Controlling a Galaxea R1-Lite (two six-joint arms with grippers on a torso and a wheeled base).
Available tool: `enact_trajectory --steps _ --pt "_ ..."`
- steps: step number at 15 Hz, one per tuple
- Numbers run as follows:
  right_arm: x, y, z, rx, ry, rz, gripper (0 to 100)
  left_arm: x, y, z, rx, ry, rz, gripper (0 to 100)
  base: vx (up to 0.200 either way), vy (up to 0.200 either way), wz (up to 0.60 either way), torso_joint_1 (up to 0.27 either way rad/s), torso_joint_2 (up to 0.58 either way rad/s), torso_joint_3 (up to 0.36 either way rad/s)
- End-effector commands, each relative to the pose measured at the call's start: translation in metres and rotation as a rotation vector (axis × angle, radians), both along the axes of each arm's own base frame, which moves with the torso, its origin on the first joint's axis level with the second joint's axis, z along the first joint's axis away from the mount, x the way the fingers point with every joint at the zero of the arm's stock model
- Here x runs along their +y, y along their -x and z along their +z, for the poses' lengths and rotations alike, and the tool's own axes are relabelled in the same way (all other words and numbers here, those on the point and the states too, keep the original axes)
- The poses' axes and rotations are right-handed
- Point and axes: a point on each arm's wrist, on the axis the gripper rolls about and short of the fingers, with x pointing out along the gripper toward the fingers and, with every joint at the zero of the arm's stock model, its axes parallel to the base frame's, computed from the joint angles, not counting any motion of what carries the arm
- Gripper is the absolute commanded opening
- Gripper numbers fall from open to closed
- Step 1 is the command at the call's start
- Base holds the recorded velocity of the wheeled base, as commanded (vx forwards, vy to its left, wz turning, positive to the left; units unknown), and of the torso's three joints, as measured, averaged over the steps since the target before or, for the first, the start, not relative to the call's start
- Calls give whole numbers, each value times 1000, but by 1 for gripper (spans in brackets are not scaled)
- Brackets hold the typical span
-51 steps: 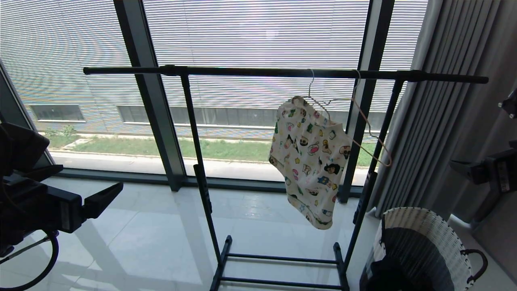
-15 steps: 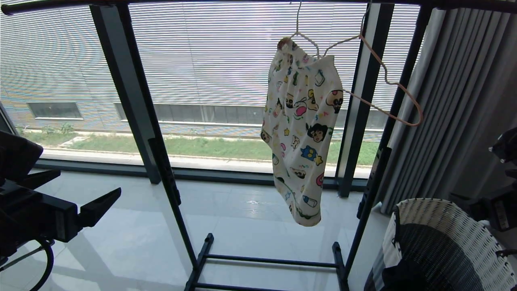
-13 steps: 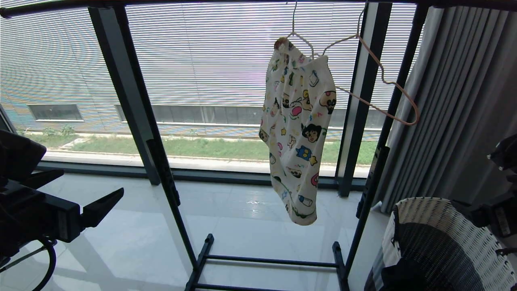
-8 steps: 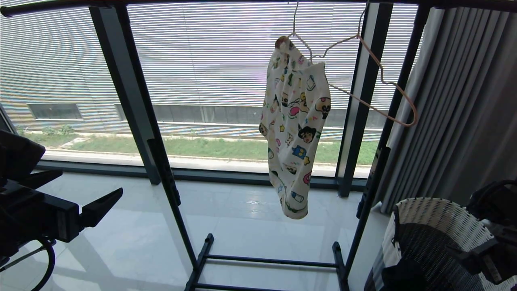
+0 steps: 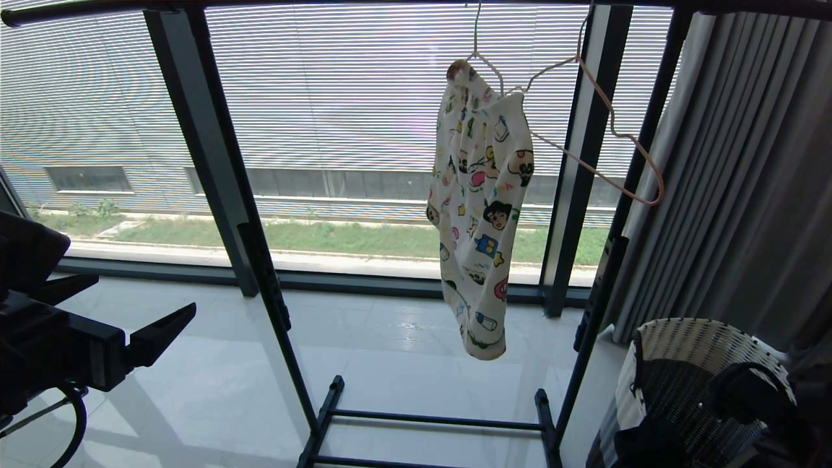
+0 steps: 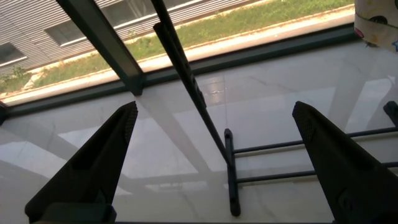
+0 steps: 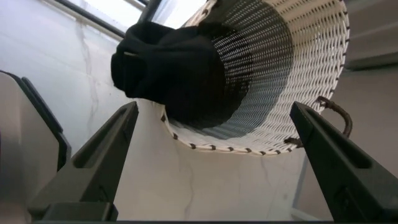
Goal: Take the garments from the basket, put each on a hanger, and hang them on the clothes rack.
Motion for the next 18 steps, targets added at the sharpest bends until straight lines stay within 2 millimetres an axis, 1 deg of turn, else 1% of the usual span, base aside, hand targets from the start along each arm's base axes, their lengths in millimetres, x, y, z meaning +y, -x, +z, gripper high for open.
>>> enact_trajectory --steps 1,2,5,7,8,10,14,16,18 --pt "5 -12 -20 99 43 0 100 0 -2 -1 10 -1 2 100 0 0 0 0 0 0" --pt "6 -15 -24 113 49 0 100 0 -2 -2 11 -1 2 100 0 0 0 0 0 0" --pt "12 -30 -48 173 76 -7 100 0 -2 0 2 -36 -5 100 0 0 0 0 0 0" --pt "15 -40 -59 170 76 -14 100 0 0 1 -7 -57 -10 100 0 0 0 0 0 0" --pt "15 -49 -70 173 78 -34 100 1 1 1 -10 -59 -9 100 0 0 0 0 0 0" --pt "11 -60 -83 169 91 -82 100 1 1 1 -10 -59 -4 100 0 0 0 0 0 0" --pt "13 -73 -100 139 95 -98 100 1 0 1 -8 -67 26 100 0 0 0 0 0 0" --pt "11 -78 -106 114 122 -126 100 1 0 1 -6 -66 26 100 0 0 0 0 0 0" --pt "8 -83 -107 100 131 -135 100 1 1 1 -8 -67 26 100 0 0 0 0 0 0"
